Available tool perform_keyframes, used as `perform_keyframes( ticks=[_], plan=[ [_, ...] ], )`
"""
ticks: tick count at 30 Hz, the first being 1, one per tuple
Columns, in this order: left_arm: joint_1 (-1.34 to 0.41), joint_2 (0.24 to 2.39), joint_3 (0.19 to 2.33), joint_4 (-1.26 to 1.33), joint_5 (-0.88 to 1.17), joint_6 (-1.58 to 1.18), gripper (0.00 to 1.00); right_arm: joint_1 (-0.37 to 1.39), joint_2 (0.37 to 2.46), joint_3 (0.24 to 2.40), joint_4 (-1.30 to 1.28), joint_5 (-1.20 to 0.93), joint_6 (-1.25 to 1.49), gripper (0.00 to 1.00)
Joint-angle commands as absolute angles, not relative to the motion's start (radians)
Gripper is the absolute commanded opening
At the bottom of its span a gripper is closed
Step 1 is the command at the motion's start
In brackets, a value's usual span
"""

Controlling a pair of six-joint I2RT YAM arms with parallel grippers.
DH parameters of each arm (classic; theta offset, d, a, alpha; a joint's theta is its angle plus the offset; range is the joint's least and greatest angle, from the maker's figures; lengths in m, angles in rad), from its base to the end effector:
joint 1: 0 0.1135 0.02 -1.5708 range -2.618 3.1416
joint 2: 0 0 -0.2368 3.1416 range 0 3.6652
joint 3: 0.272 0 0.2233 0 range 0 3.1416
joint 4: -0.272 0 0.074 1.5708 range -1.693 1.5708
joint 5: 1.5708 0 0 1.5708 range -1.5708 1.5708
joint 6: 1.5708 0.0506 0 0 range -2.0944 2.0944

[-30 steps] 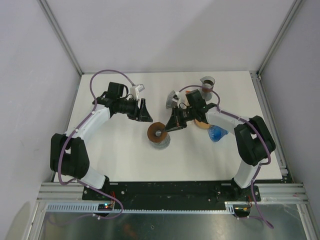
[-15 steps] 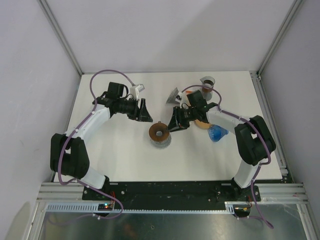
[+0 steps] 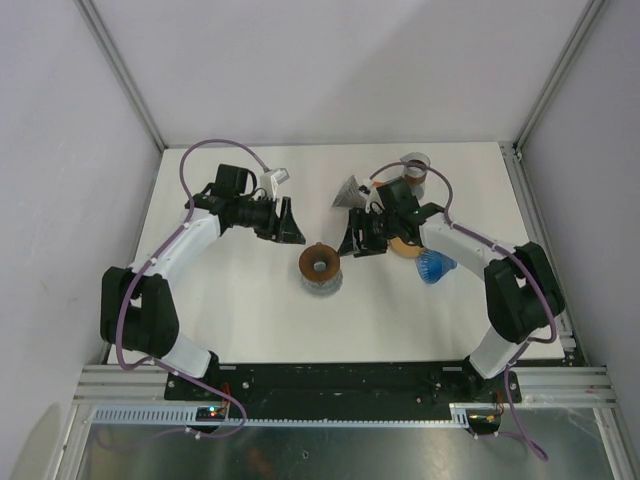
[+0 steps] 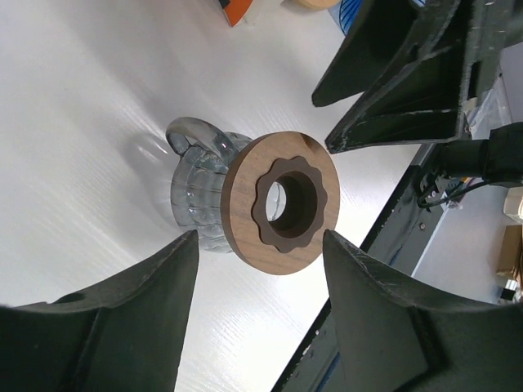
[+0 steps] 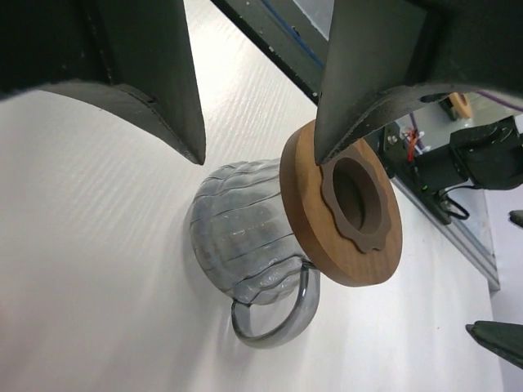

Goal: Place the coffee filter in the dripper

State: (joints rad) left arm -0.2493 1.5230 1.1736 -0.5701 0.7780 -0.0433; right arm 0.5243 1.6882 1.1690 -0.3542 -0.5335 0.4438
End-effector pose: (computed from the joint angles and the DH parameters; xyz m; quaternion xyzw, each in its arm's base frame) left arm 0.2801 -0.1079 0.2452 0.2108 0.8595 -0.3986 0.2405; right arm 0.2812 0.1924 0.2039 -0.1265 0.9022 0.3727 0.1764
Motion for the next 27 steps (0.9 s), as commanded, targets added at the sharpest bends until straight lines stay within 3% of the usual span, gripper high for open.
perform_keyframes(
  ticks=[1,6,12,16,21,27],
  plan=[
    [-0.249,1.515,1.186,-0.555,0.75,-0.018,0.67,0.549,1.592,1.249,-0.413,-0.425,0.379,0.6],
    [-0.249,1.494,1.191,-0.556,0.708,-0.003,0.67,0.598,1.489,1.303,-0.478,-0.242,0.297,0.61],
    [-0.249,1.458,1.206,-0.555,0.647,-0.002,0.68,0.663,1.351,1.31,-0.498,0.319,0.235,0.64],
    [-0.249,1.454,1.217,-0.556,0.6,-0.008,0.67,0.68,1.325,1.33,-0.454,0.476,0.241,0.66],
    [-0.248,1.458,1.228,-0.555,0.559,-0.009,0.67,0.743,1.481,1.492,-0.45,0.649,0.209,0.8],
    [-0.222,1.44,1.22,-0.556,0.525,-0.002,0.67,0.763,1.764,1.755,-0.501,0.691,0.136,0.79]
  ],
)
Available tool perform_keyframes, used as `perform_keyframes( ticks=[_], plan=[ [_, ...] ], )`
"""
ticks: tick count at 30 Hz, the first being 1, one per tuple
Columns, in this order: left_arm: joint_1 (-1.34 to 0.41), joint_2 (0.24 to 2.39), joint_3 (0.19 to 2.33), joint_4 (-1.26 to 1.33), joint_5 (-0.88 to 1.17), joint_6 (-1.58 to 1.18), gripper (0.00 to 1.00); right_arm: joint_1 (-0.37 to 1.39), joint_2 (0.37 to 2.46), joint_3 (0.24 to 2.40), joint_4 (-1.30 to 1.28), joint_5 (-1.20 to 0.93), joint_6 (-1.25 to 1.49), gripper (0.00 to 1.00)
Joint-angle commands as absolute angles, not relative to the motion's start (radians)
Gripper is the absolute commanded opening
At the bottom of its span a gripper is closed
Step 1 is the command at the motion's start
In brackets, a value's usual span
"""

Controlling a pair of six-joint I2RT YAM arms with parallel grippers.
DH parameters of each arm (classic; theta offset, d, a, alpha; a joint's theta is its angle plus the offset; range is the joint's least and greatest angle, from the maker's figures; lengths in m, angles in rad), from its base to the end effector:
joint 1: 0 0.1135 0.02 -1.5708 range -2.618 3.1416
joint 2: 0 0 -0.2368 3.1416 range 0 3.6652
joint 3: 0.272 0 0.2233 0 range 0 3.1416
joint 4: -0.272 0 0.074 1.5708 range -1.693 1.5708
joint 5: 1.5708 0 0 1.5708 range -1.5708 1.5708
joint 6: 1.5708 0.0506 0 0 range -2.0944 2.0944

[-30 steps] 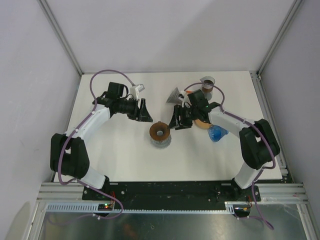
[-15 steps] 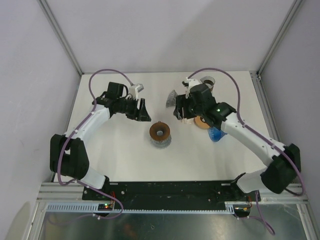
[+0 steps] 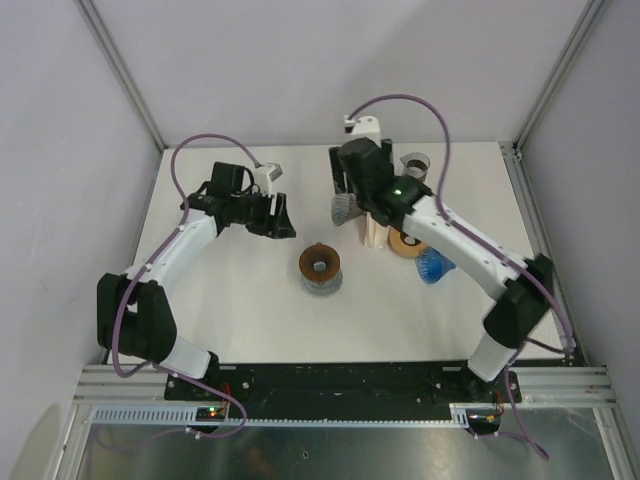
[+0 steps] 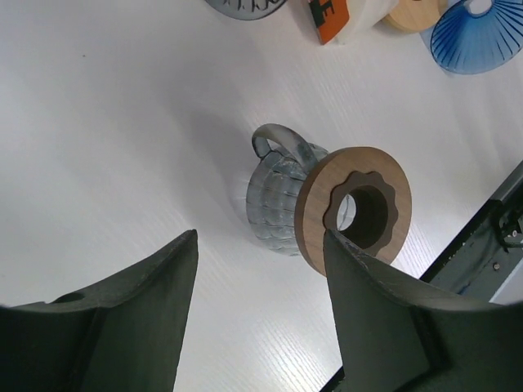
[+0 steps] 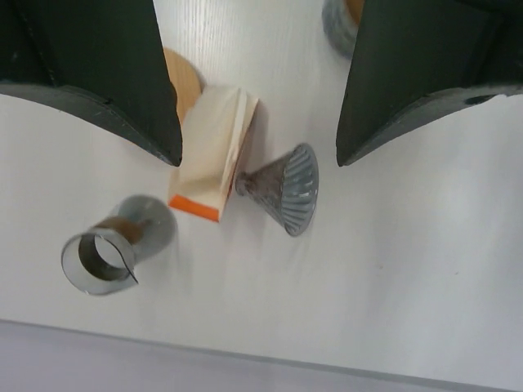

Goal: Place the coffee filter in the dripper

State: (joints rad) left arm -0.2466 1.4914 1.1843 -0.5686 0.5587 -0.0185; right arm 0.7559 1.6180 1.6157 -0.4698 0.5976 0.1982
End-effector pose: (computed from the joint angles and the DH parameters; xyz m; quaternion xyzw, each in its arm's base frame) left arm 0.2837 -0.0991 0.2519 0.1962 0.8872 -0.3002 0.2903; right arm 0.2739 0.2191 0.3569 -0.0766 0.8259 0.0061 0.5586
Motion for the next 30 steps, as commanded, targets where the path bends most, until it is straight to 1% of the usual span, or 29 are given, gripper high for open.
perform_keyframes(
  ticks=[1,7,9,13,16,20,22,24,25,27,28,30],
  plan=[
    [-0.21,1.437,1.218,-0.555,0.527,-0.002,0.67,0.76,1.805,1.793,-0.515,0.687,0.125,0.79],
    [-0.146,1.428,1.206,-0.555,0.546,-0.002,0.67,0.748,2.061,2.016,-0.649,0.619,0.055,0.75],
    [-0.139,1.435,1.206,-0.555,0.563,-0.002,0.67,0.744,2.161,2.121,-0.725,0.6,0.035,0.74],
    [-0.135,1.442,1.201,-0.555,0.596,-0.002,0.67,0.741,2.352,2.331,-0.891,0.674,0.011,0.7],
    [-0.135,1.44,1.201,-0.554,0.603,-0.002,0.67,0.734,2.411,2.349,-0.907,0.755,0.005,0.67],
    [-0.135,1.437,1.2,-0.554,0.617,-0.002,0.67,0.724,2.426,2.307,-0.881,0.785,-0.031,0.6],
    [-0.135,1.436,1.201,-0.554,0.621,-0.002,0.68,0.725,2.431,2.296,-0.876,0.784,-0.043,0.53],
    [-0.135,1.436,1.201,-0.555,0.621,-0.002,0.68,0.727,2.433,2.292,-0.874,0.776,-0.047,0.37],
    [-0.135,1.434,1.201,-0.554,0.62,-0.002,0.68,0.729,2.431,2.29,-0.871,0.77,-0.043,0.26],
    [-0.136,1.434,1.202,-0.554,0.621,-0.002,0.68,0.73,2.418,2.284,-0.861,0.76,-0.031,0.09],
    [-0.135,1.432,1.202,-0.555,0.621,-0.002,0.68,0.73,2.409,2.28,-0.853,0.752,-0.025,0.04],
    [-0.135,1.429,1.202,-0.554,0.62,-0.002,0.68,0.731,2.374,2.256,-0.829,0.728,-0.013,0.01]
  ],
)
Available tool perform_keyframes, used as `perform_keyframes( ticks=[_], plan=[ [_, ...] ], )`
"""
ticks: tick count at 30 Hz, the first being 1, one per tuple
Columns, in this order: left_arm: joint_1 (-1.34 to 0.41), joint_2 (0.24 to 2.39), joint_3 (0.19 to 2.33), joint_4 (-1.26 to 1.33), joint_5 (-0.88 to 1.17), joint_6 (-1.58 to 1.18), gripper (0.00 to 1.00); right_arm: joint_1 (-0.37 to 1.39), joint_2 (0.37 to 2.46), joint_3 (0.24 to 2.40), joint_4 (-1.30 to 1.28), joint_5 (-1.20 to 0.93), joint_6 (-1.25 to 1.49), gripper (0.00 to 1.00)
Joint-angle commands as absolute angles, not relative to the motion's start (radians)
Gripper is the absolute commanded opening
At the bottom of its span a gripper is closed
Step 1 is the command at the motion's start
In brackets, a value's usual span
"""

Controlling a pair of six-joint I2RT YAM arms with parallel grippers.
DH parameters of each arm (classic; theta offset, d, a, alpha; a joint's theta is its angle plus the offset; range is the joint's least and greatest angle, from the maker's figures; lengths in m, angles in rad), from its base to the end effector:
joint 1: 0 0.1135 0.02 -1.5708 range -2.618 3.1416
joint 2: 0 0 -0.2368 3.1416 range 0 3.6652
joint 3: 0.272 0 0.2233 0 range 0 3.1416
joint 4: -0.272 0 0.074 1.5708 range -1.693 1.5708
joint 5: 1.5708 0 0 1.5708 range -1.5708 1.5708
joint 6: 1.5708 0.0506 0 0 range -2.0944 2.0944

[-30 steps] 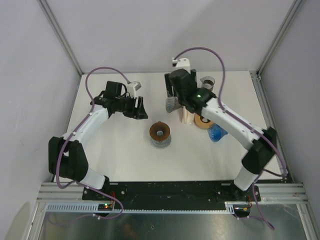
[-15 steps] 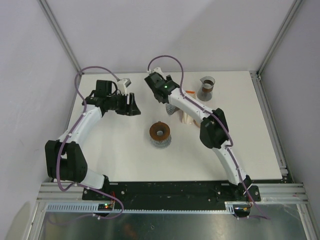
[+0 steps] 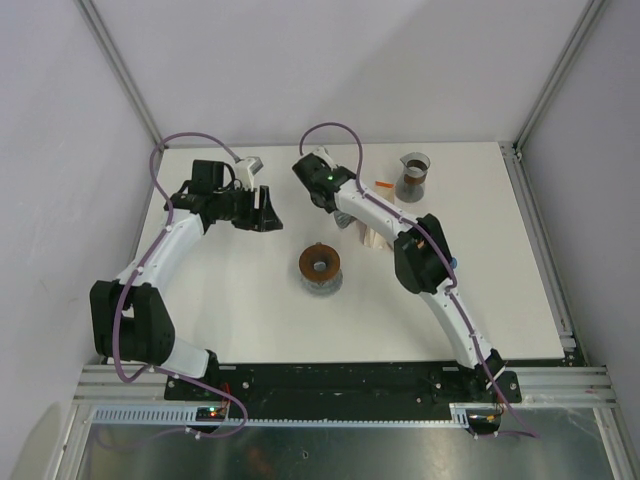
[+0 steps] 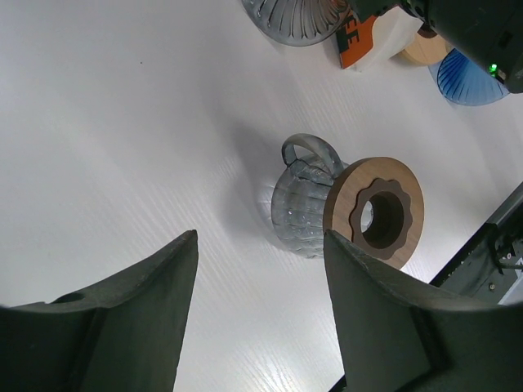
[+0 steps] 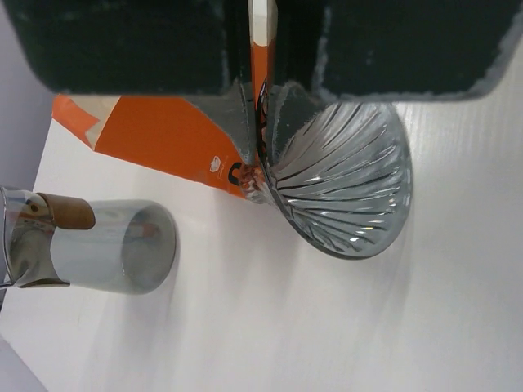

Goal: Place the coffee filter in the dripper

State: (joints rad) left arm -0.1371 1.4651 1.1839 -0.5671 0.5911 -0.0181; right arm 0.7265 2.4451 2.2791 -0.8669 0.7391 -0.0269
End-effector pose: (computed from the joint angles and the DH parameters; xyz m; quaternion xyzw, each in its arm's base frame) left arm 0.2884 -0.0683 0.2599 0.1560 0.8872 -0.2979 0.3160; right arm 0.3820 0.2939 0.1934 -0.2414 0.8712 -0.2422 0.3521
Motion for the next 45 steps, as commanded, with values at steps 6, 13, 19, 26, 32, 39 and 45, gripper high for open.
perform_keyframes(
  ticks=[6,13,19,26,32,39,45],
  plan=[
    [-0.134,1.429,1.202,-0.554,0.622,-0.002,0.68,0.725,2.245,2.231,-0.793,0.65,0.01,0.0],
    [-0.134,1.421,1.207,-0.554,0.621,0.011,0.68,0.699,2.044,2.203,-0.795,0.407,0.113,0.0],
    [-0.134,1.417,1.215,-0.556,0.618,0.026,0.68,0.644,1.894,2.111,-0.797,0.12,0.22,0.0],
    [-0.135,1.36,1.263,-0.557,0.589,0.048,0.7,0.58,1.751,1.856,-0.655,-0.3,0.35,0.0],
    [-0.137,1.291,1.31,-0.556,0.64,0.066,0.76,0.591,1.662,1.665,-0.553,-0.424,0.425,0.0],
    [-0.201,1.317,1.284,-0.555,0.676,0.022,0.78,0.633,1.61,1.538,-0.482,-0.437,0.458,0.0],
    [-0.243,1.36,1.264,-0.555,0.636,0.008,0.77,0.652,1.585,1.484,-0.48,-0.418,0.457,0.0]
  ],
)
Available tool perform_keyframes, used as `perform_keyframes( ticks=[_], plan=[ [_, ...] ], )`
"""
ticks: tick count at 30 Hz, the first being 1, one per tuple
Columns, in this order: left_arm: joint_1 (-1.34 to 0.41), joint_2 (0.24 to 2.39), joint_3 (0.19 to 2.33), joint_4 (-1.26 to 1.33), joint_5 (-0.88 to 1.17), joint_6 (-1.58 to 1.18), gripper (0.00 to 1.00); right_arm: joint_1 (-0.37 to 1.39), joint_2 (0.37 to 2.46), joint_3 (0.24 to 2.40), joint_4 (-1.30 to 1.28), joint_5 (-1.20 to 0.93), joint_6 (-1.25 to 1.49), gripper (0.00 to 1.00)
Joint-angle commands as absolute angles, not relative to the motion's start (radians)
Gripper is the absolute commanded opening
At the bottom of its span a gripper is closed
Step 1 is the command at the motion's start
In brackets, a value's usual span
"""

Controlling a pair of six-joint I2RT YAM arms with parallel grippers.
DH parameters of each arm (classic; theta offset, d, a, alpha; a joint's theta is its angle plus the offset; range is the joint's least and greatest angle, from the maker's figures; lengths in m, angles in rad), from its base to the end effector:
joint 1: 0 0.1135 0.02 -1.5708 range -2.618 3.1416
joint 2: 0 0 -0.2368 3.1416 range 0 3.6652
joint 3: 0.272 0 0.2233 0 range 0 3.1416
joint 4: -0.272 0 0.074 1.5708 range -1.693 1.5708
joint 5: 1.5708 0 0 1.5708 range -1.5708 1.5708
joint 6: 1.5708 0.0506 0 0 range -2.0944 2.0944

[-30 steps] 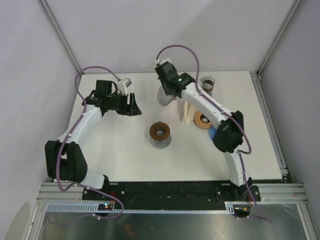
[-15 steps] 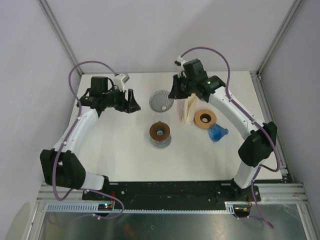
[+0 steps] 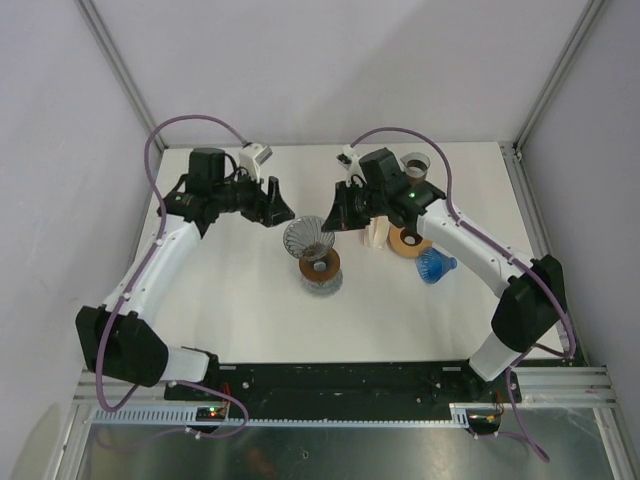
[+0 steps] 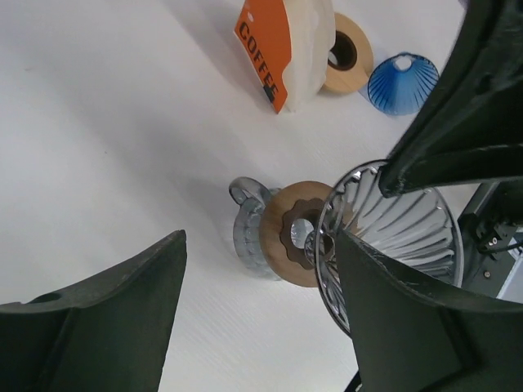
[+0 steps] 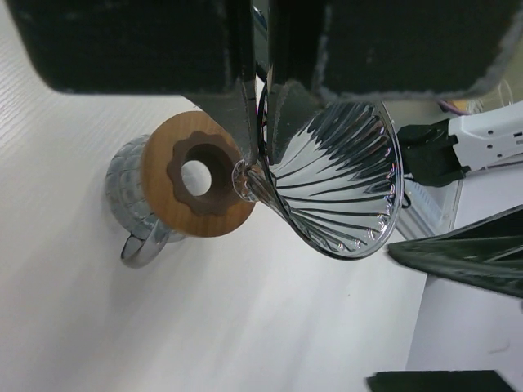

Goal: Place the coffee filter in the dripper

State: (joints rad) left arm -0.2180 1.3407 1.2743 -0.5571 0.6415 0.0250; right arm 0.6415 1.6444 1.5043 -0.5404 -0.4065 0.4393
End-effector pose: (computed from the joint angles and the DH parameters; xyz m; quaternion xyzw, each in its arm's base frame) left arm 0.2645 -0.0896 0.3228 0.2451 0.8209 -0.3210 0.4038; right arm 0.2704 0.2269 0.3032 -0.1757 0.8707 0.3732 0.2679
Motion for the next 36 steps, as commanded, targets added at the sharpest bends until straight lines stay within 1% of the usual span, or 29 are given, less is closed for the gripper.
perform_keyframes(
  ticks=[1,5,12,15,17,21,24,26,31,33,36],
  plan=[
    [-0.253,1.364,1.262,-0.555,0.635,0.008,0.77,0.65,1.583,1.477,-0.481,-0.411,0.456,0.0],
    [-0.291,1.381,1.247,-0.555,0.631,0.009,0.75,0.645,1.585,1.452,-0.475,-0.403,0.453,0.0],
    [-0.318,1.407,1.216,-0.555,0.639,0.013,0.58,0.644,1.597,1.435,-0.463,-0.399,0.444,0.0],
    [-0.324,1.409,1.203,-0.555,0.638,0.022,0.55,0.639,1.601,1.433,-0.458,-0.408,0.442,0.0],
    [-0.329,1.411,1.195,-0.555,0.627,0.029,0.52,0.638,1.604,1.432,-0.455,-0.411,0.442,0.0],
    [-0.341,1.424,1.185,-0.554,0.615,0.036,0.41,0.635,1.614,1.429,-0.45,-0.408,0.436,0.0],
    [-0.348,1.432,1.187,-0.554,0.616,0.032,0.35,0.632,1.62,1.428,-0.446,-0.408,0.43,0.0],
    [-0.349,1.433,1.191,-0.555,0.621,0.029,0.29,0.629,1.622,1.428,-0.447,-0.406,0.426,0.0],
    [-0.348,1.44,1.189,-0.555,0.632,0.025,0.1,0.622,1.632,1.42,-0.461,-0.399,0.42,0.0],
    [-0.348,1.448,1.185,-0.554,0.635,0.023,0.04,0.62,1.636,1.416,-0.466,-0.396,0.417,0.0],
    [-0.349,1.455,1.182,-0.554,0.637,0.022,0.01,0.617,1.64,1.412,-0.473,-0.387,0.414,0.0]
  ],
)
